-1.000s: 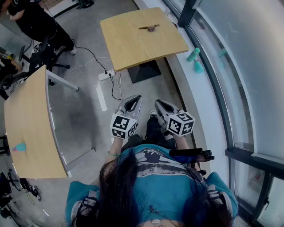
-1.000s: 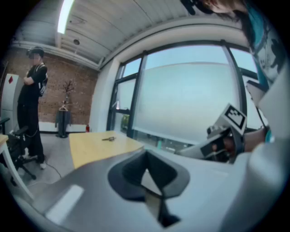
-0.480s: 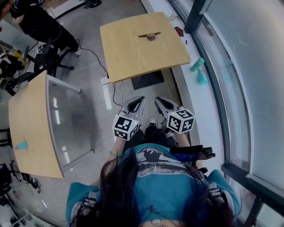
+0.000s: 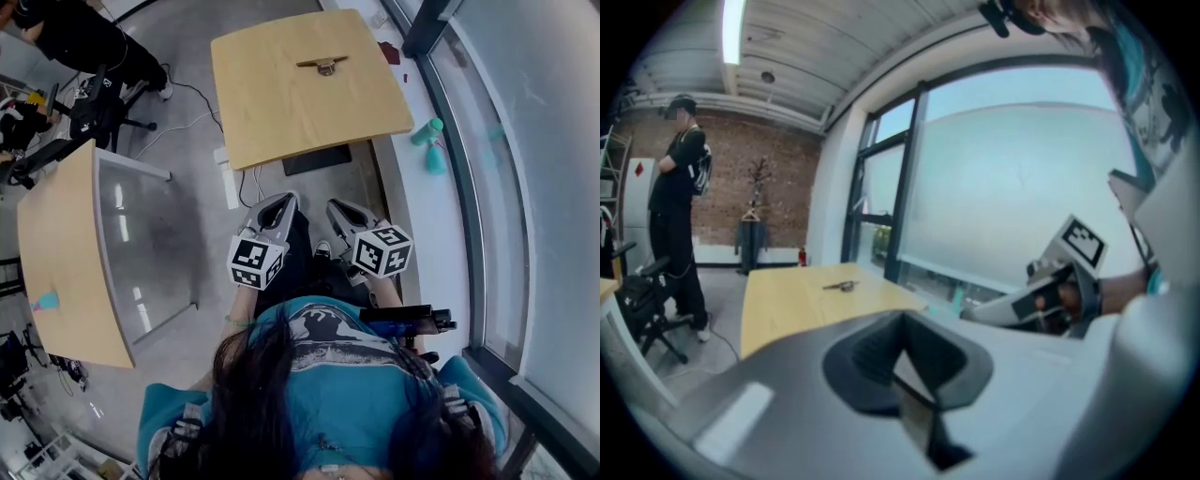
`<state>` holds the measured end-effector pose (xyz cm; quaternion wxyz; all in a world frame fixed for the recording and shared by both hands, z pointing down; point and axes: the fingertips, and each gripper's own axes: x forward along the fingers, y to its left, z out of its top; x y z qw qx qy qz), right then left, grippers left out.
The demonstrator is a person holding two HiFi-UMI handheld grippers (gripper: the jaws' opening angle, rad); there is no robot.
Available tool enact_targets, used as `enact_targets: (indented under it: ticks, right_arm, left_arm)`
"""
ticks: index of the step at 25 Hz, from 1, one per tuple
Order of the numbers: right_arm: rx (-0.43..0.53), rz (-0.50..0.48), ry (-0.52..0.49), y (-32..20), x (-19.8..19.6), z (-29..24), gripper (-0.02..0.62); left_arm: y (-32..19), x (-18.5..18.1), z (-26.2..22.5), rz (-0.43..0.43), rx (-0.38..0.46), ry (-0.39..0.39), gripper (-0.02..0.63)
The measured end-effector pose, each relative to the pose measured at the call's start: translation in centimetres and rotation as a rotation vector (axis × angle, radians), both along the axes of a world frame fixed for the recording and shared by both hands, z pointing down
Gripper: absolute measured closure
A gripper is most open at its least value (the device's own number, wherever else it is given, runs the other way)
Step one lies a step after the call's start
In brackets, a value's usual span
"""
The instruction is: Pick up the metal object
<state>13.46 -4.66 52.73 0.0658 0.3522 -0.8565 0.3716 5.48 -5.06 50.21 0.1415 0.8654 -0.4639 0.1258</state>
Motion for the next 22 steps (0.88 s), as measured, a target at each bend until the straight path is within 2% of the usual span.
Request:
enact_targets:
  ticks: [7,12,22]
  right_arm:
    - [0.002,0.086,0.016,-7.8,1.1,0.7,0.571]
    - [0.018,0.128,0.055,-15.6,-0.7,0.4,0.571]
    - [0.058,0.062,0.329,-30.7,-1.4,3.5,0.571]
  left_arm:
    - [-7.8,-0.4,0.8,0.05,0.013,-0.003,0.603]
    - [-15.0,-2.6,0.5,0.106,0.02,-0.003,0.603]
    - [-27.1,-5.4,1.0,0.185,0.029,0.015,0.603]
